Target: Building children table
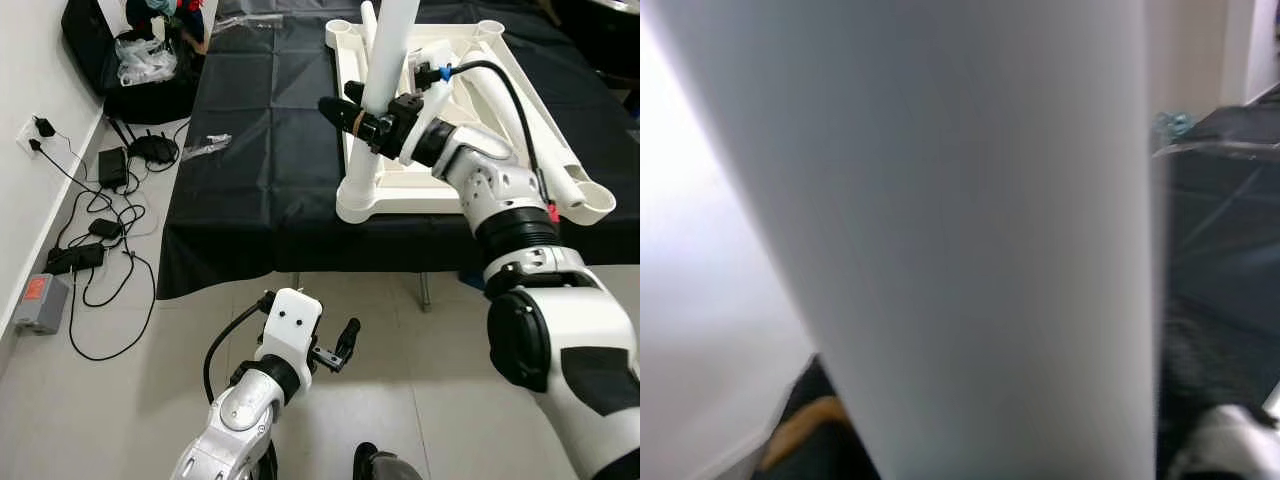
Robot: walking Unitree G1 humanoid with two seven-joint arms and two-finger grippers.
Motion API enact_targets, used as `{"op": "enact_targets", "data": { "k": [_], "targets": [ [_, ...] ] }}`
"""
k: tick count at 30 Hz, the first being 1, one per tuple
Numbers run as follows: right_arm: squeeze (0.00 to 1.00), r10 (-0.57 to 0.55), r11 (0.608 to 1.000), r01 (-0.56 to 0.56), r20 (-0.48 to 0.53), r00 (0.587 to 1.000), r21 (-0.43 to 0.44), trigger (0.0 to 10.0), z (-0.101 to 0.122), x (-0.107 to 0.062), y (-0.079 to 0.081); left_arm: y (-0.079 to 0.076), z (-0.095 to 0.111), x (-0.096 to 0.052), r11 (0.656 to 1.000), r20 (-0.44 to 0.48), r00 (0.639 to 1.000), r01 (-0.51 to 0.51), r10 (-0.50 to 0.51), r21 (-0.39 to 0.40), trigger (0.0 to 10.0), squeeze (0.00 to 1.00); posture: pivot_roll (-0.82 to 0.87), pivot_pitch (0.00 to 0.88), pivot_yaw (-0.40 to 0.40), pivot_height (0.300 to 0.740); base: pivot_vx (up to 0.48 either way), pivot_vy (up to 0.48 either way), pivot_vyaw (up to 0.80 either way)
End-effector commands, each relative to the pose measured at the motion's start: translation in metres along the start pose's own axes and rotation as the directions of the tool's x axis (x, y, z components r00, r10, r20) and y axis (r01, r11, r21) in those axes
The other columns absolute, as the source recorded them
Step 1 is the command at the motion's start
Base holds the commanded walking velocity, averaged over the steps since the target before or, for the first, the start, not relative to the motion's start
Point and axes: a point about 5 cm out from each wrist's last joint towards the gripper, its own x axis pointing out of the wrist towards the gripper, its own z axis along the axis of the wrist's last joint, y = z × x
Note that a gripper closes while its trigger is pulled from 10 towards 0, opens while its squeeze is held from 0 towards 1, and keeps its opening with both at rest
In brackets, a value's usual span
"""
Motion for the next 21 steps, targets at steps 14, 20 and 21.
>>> {"op": "enact_targets", "data": {
  "k": [14,20,21],
  "targets": [
    [0.00,-0.236,0.969,0.237,0.023,0.971,-0.066,0.0,0.000,-0.003,-0.013,-0.002,-0.002,-0.001,1.000,-0.014,1.000,-0.003,0.003,-0.004,10.0,0.00,0.16,0.259,-0.044,0.740,0.000,0.000,0.00],
    [0.00,-0.599,0.796,0.599,0.024,0.800,-0.093,0.0,-0.011,-0.017,-0.027,-0.001,-0.002,-0.001,1.000,-0.016,1.000,0.000,0.000,-0.002,10.0,0.00,0.15,0.254,-0.039,0.740,0.000,0.000,0.00],
    [0.00,-0.750,0.655,0.751,0.046,0.659,-0.077,0.0,-0.014,-0.026,-0.030,-0.001,-0.003,-0.001,1.000,-0.017,1.000,0.001,-0.001,0.000,10.0,0.00,0.15,0.246,-0.040,0.740,0.000,0.000,0.00]
  ]
}}
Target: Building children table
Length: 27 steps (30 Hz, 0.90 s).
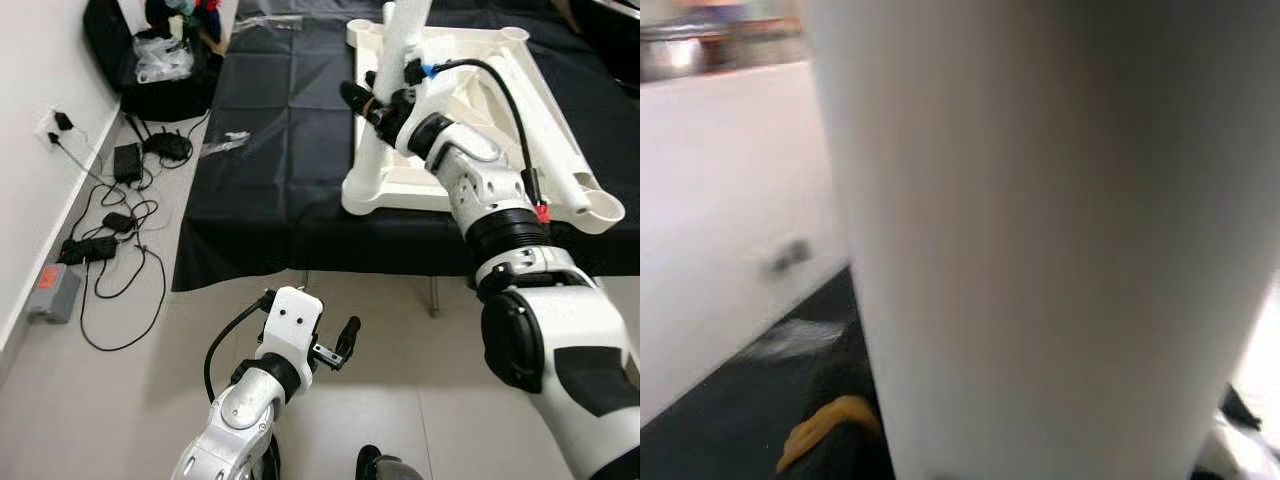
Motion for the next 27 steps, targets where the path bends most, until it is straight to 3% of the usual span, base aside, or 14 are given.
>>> {"op": "enact_targets", "data": {
  "k": [1,2,3,4,5,6,8,10,14,15,20,21,26,27],
  "targets": [
    [0.00,-0.217,0.976,0.217,-0.049,0.975,0.001,0.0,-0.013,-0.010,-0.024,-0.001,-0.003,-0.002,1.000,-0.017,1.000,0.004,-0.004,0.000,10.0,0.00,0.15,0.246,-0.040,0.740,0.000,0.000,0.00],
    [0.00,-0.217,0.976,0.217,-0.049,0.975,0.001,0.0,-0.013,-0.010,-0.024,-0.001,-0.003,-0.002,1.000,-0.017,1.000,0.004,-0.004,0.000,10.0,0.00,0.15,0.246,-0.040,0.740,0.000,0.000,0.00],
    [0.00,-0.374,0.927,0.374,-0.038,0.927,0.014,0.0,-0.016,-0.016,-0.025,-0.001,-0.004,-0.002,1.000,-0.018,1.000,0.005,-0.005,0.002,10.0,0.00,0.15,0.241,-0.039,0.740,0.000,0.000,0.00],
    [0.00,-0.374,0.927,0.374,-0.038,0.927,0.014,0.0,-0.016,-0.016,-0.025,-0.001,-0.004,-0.002,1.000,-0.018,1.000,0.005,-0.005,0.002,10.0,0.00,0.15,0.241,-0.039,0.740,0.000,0.000,0.00],
    [0.00,-0.457,0.888,0.458,-0.039,0.889,0.045,0.0,-0.020,-0.020,-0.017,-0.002,-0.004,-0.002,1.000,-0.018,1.000,0.005,-0.005,0.004,10.0,0.00,0.16,0.233,-0.044,0.740,0.000,0.000,0.00],
    [0.00,-0.457,0.888,0.458,-0.039,0.889,0.045,0.0,-0.020,-0.020,-0.017,-0.002,-0.004,-0.002,1.000,-0.018,1.000,0.005,-0.005,0.004,10.0,0.00,0.16,0.233,-0.044,0.740,0.000,0.000,0.00],
    [0.00,-0.521,0.847,0.523,-0.045,0.852,0.095,0.0,-0.025,-0.023,0.001,-0.002,-0.005,-0.003,1.000,-0.018,1.000,0.003,-0.003,0.007,10.0,0.00,0.16,0.229,-0.046,0.740,0.000,0.000,0.00],
    [0.00,-0.521,0.847,0.523,-0.045,0.852,0.095,0.0,-0.025,-0.023,0.001,-0.002,-0.005,-0.003,1.000,-0.018,1.000,0.003,-0.003,0.007,10.0,0.00,0.16,0.229,-0.046,0.740,0.000,0.000,0.00],
    [0.00,-0.518,0.845,0.521,-0.055,0.853,0.119,0.0,-0.027,-0.022,0.017,-0.002,-0.005,-0.003,1.000,-0.019,1.000,0.003,-0.003,0.008,10.0,0.00,0.16,0.225,-0.046,0.740,0.000,0.000,0.00],
    [0.00,-0.502,0.853,0.506,-0.063,0.862,0.125,10.0,-0.026,-0.021,0.024,-0.002,-0.005,-0.003,1.000,-0.019,1.000,0.004,-0.004,0.007,10.0,0.00,0.16,0.226,-0.045,0.740,0.000,0.000,0.00],
    [0.00,-0.423,0.896,0.426,-0.049,0.905,0.128,10.0,-0.022,-0.017,0.034,-0.002,-0.005,-0.003,1.000,-0.019,1.000,0.004,-0.004,0.005,10.0,0.00,0.15,0.230,-0.046,0.740,0.000,0.000,0.00],
    [1.00,-0.403,0.906,0.406,-0.043,0.914,0.121,10.0,-0.019,-0.017,0.035,-0.002,-0.005,-0.002,1.000,-0.020,1.000,0.004,-0.004,0.004,10.0,0.00,0.15,0.230,-0.046,0.740,0.000,0.000,0.00],
    [1.00,-0.384,0.916,0.386,-0.039,0.923,0.109,10.0,-0.018,-0.018,0.034,-0.002,-0.005,-0.002,1.000,-0.019,1.000,0.004,-0.004,0.003,10.0,0.00,0.15,0.230,-0.046,0.740,0.000,0.000,0.00],
    [1.00,-0.355,0.930,0.357,-0.034,0.934,0.092,10.0,-0.017,-0.018,0.028,-0.003,-0.005,-0.002,1.000,-0.019,1.000,0.003,-0.003,0.002,10.0,0.00,0.15,0.229,-0.045,0.740,0.000,0.000,0.00]
  ]
}}
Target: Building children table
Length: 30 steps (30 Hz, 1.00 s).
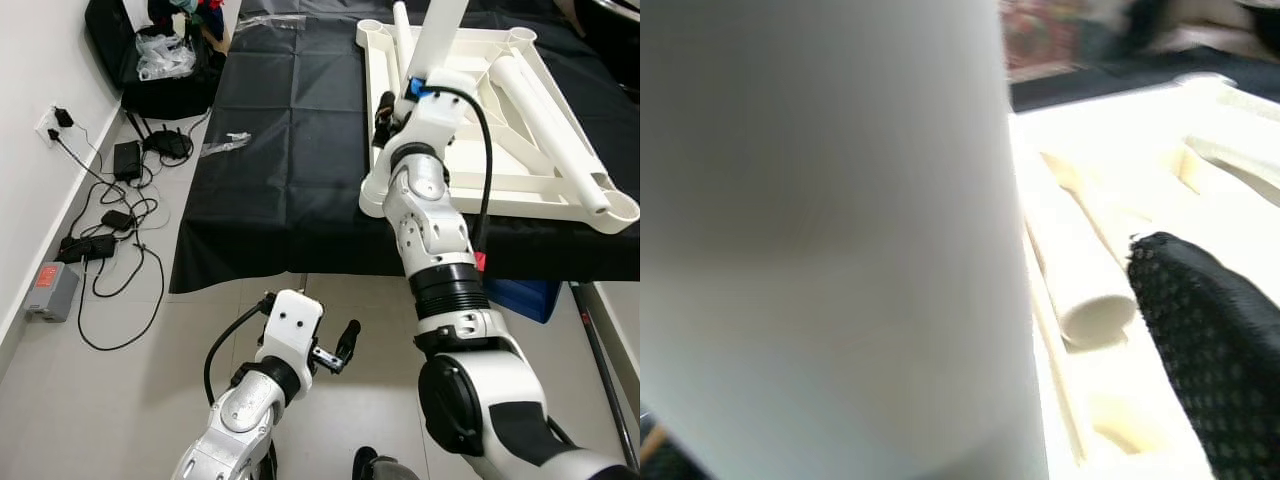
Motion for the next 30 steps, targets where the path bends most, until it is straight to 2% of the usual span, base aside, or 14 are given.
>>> {"op": "enact_targets", "data": {
  "k": [1,8,9,10,11,12,13,14,16,21,27,28,29,30],
  "targets": [
    [0.00,0.072,0.997,-0.072,-0.021,0.997,-0.009,10.0,0.001,0.002,-0.005,-0.001,-0.003,-0.001,1.000,-0.012,1.000,0.000,0.000,0.003,10.0,0.00,0.15,0.231,-0.048,0.740,0.000,0.000,0.00],
    [0.00,0.326,0.945,-0.325,-0.074,0.943,0.015,10.0,0.004,0.010,-0.012,-0.001,-0.002,-0.001,1.000,-0.013,1.000,-0.002,0.002,0.001,10.0,0.00,0.15,0.238,-0.045,0.740,0.000,0.000,0.00],
    [0.00,0.472,0.881,-0.472,-0.099,0.876,0.026,10.0,0.006,0.011,-0.014,-0.001,-0.002,-0.001,1.000,-0.012,1.000,-0.002,0.002,0.000,10.0,0.00,0.15,0.238,-0.045,0.740,0.000,0.000,0.00],
    [0.00,0.472,0.881,-0.472,-0.099,0.876,0.026,10.0,0.006,0.011,-0.014,-0.001,-0.002,-0.001,1.000,-0.012,1.000,-0.002,0.002,0.000,10.0,0.00,0.15,0.238,-0.045,0.740,0.000,0.000,0.00],
    [0.00,0.633,0.773,-0.633,-0.130,0.763,0.042,10.0,0.009,0.009,-0.016,-0.001,-0.002,-0.001,1.000,-0.012,1.000,-0.001,0.001,0.000,10.0,0.00,0.14,0.241,-0.046,0.740,0.000,0.000,0.00],
    [0.00,0.633,0.773,-0.633,-0.130,0.763,0.042,10.0,0.009,0.009,-0.016,-0.001,-0.002,-0.001,1.000,-0.012,1.000,-0.001,0.001,0.000,10.0,0.00,0.14,0.241,-0.046,0.740,0.000,0.000,0.00],
    [0.00,0.735,0.675,-0.735,-0.149,0.662,0.065,10.0,0.010,0.006,-0.019,-0.001,-0.002,-0.001,1.000,-0.011,1.000,0.000,0.000,-0.001,10.0,0.00,0.15,0.246,-0.043,0.740,0.000,0.000,0.00],
    [0.00,0.735,0.675,-0.735,-0.149,0.662,0.065,10.0,0.010,0.006,-0.019,-0.001,-0.002,-0.001,1.000,-0.011,1.000,0.000,0.000,-0.001,10.0,0.00,0.15,0.246,-0.043,0.740,0.000,0.000,0.00],
    [0.00,0.826,0.558,-0.826,-0.153,0.543,0.080,10.0,0.011,0.002,-0.022,-0.001,-0.002,-0.001,1.000,-0.010,1.000,0.000,0.000,-0.002,10.0,0.00,0.16,0.249,-0.042,0.740,0.000,0.000,0.00],
    [0.00,0.898,0.435,-0.894,-0.133,0.420,0.112,10.0,0.011,-0.003,-0.017,-0.001,-0.001,-0.001,1.000,-0.009,1.000,-0.002,0.002,0.002,10.0,0.00,0.16,0.253,-0.037,0.740,0.000,0.000,0.00],
    [0.00,0.888,0.446,-0.893,-0.157,0.433,0.062,10.0,0.009,0.001,-0.012,0.000,-0.001,-0.001,1.000,-0.010,1.000,-0.003,0.003,0.003,10.0,0.00,0.16,0.259,-0.040,0.740,0.000,0.000,0.00],
    [0.00,0.884,0.453,-0.890,-0.153,0.443,0.042,9.5,0.010,0.003,-0.010,0.000,-0.001,-0.001,1.000,-0.009,1.000,-0.004,0.004,0.003,10.0,0.00,0.16,0.259,-0.040,0.740,0.000,0.000,0.00],
    [0.00,0.876,0.467,-0.884,-0.151,0.458,0.025,0.0,0.012,0.006,-0.010,0.000,-0.001,0.000,1.000,-0.009,1.000,-0.004,0.004,0.003,10.0,0.00,0.16,0.261,-0.043,0.740,0.000,0.000,0.00],
    [0.00,0.876,0.467,-0.884,-0.151,0.458,0.025,0.0,0.012,0.006,-0.010,0.000,-0.001,0.000,1.000,-0.009,1.000,-0.004,0.004,0.003,10.0,0.00,0.16,0.261,-0.043,0.740,0.000,0.000,0.00]
  ]
}}
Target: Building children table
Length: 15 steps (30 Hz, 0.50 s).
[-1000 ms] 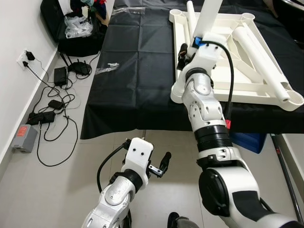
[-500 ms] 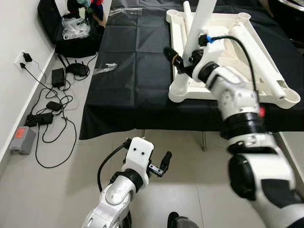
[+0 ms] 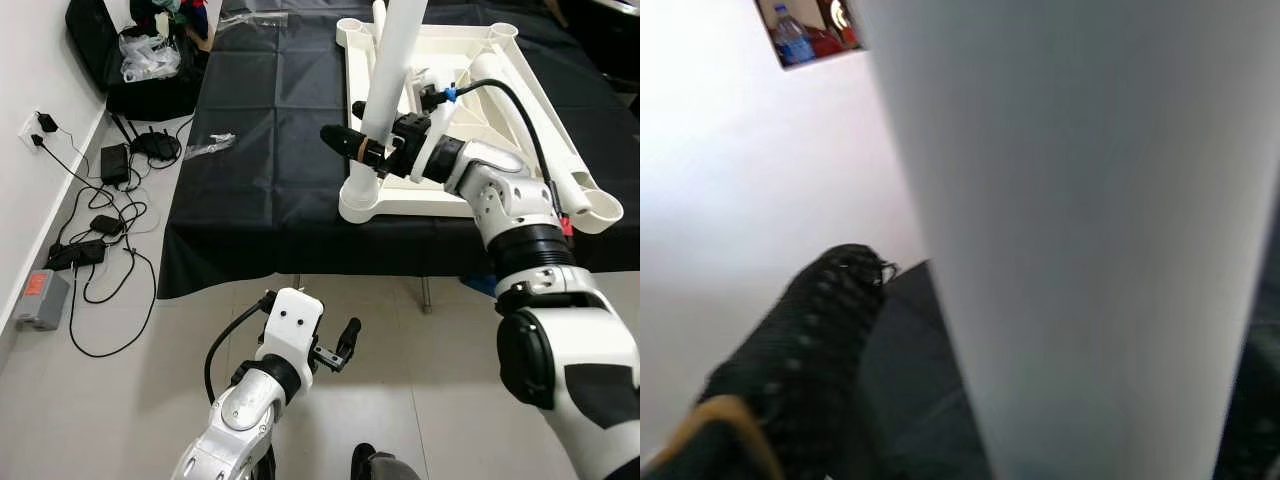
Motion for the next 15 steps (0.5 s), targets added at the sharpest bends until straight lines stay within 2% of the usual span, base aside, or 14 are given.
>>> {"op": "enact_targets", "data": {
  "k": [1,7,9,15],
  "targets": [
    [0.00,0.020,0.999,-0.019,0.003,1.000,-0.035,0.0,0.002,0.009,0.005,-0.001,-0.003,-0.001,1.000,-0.016,1.000,-0.005,0.005,0.000,10.0,0.00,0.16,0.261,-0.043,0.740,0.000,0.000,0.00],
    [0.00,-0.004,1.000,0.005,0.019,1.000,-0.028,0.0,0.003,0.010,0.003,-0.001,-0.002,-0.001,1.000,-0.014,1.000,-0.006,0.006,-0.001,10.0,0.00,0.16,0.259,-0.047,0.740,0.000,0.000,0.00],
    [0.00,-0.074,0.997,0.073,0.060,0.995,0.011,0.0,-0.002,0.008,0.001,-0.001,-0.003,0.000,1.000,-0.015,1.000,-0.006,0.006,-0.002,10.0,0.00,0.15,0.262,-0.047,0.740,0.000,0.000,0.00],
    [0.00,-0.145,0.989,0.142,0.087,0.986,0.038,0.0,-0.013,0.000,0.000,0.000,-0.003,0.000,1.000,-0.016,1.000,-0.006,0.006,-0.002,10.0,0.00,0.16,0.258,-0.044,0.740,0.000,0.000,0.00]
  ]
}}
